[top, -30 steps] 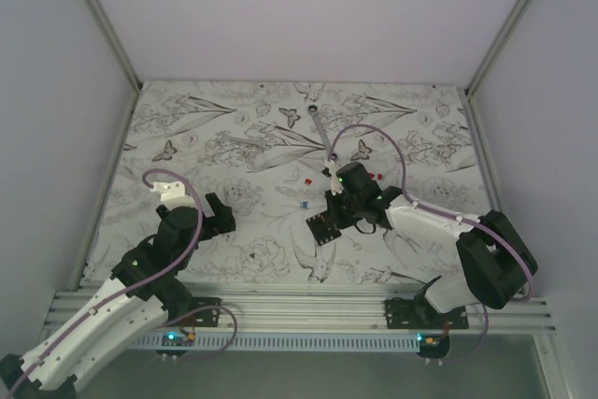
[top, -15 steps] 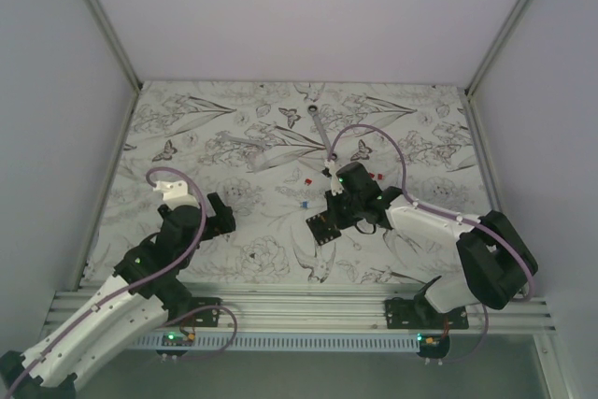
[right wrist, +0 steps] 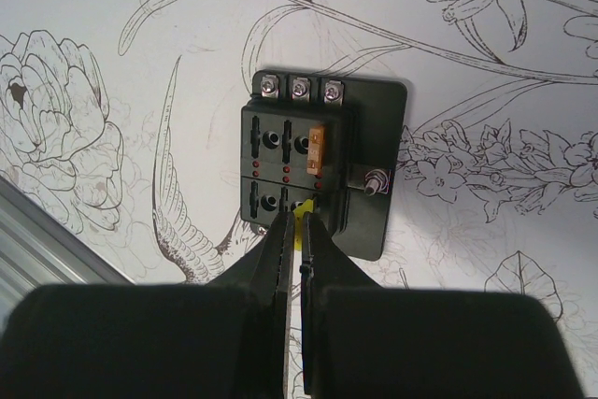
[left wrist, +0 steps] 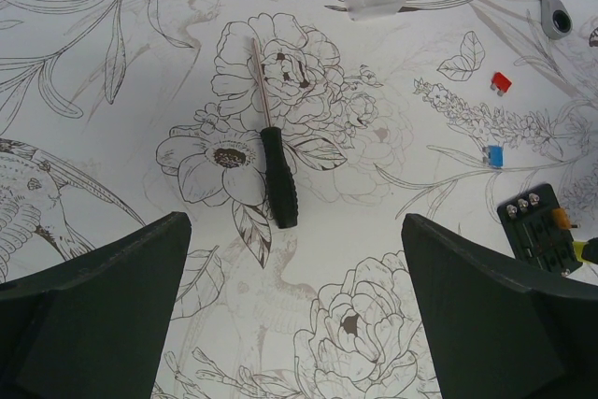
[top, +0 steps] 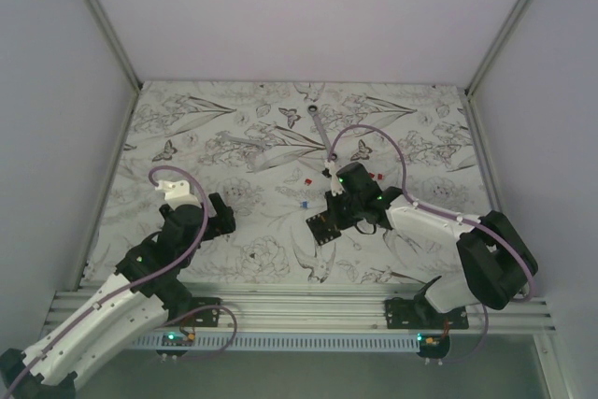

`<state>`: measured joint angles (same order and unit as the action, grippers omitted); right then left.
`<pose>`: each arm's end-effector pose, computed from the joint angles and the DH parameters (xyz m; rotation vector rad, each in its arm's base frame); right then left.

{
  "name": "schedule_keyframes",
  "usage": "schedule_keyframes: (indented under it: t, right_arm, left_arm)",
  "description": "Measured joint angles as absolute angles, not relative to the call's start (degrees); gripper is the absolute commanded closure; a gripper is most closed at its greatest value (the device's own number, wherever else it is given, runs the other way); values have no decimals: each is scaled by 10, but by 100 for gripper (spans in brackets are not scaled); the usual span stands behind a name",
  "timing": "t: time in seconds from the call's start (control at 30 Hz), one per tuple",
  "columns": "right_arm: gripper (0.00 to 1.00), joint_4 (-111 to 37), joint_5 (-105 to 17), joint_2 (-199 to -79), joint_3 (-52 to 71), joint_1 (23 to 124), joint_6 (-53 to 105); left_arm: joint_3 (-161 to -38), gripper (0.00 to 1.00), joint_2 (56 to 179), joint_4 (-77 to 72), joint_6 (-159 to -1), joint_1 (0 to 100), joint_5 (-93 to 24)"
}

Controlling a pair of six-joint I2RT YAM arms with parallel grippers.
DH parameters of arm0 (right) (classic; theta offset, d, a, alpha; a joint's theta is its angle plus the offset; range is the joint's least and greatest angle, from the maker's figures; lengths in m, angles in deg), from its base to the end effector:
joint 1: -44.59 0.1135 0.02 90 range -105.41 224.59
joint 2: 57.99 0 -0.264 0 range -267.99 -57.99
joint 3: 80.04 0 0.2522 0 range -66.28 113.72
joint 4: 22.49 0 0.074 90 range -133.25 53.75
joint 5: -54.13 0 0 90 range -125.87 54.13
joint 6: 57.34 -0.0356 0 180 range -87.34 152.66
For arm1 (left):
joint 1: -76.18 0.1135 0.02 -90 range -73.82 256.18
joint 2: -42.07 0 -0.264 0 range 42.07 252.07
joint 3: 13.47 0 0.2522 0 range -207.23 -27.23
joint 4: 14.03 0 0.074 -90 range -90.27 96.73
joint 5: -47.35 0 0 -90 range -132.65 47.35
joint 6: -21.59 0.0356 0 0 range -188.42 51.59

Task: Snap on the fuse box
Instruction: Install the fuse at the fuse box base.

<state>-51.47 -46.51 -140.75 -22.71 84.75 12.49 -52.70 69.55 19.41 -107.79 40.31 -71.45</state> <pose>0.2082 0.1843 0.1785 -0.5326 2.5704 0.6344 0.1158 -0.0625 0.2478 -0.3874 1.8812 -0.3989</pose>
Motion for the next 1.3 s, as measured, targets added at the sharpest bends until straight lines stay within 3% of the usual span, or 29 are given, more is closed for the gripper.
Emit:
schedule_keyframes:
  t: [1.3]
  right_arm:
    - [100,-456,-488,-1435,-245,830,110]
  left_arm:
    - [-527,0,694,194,-1078,403,-712]
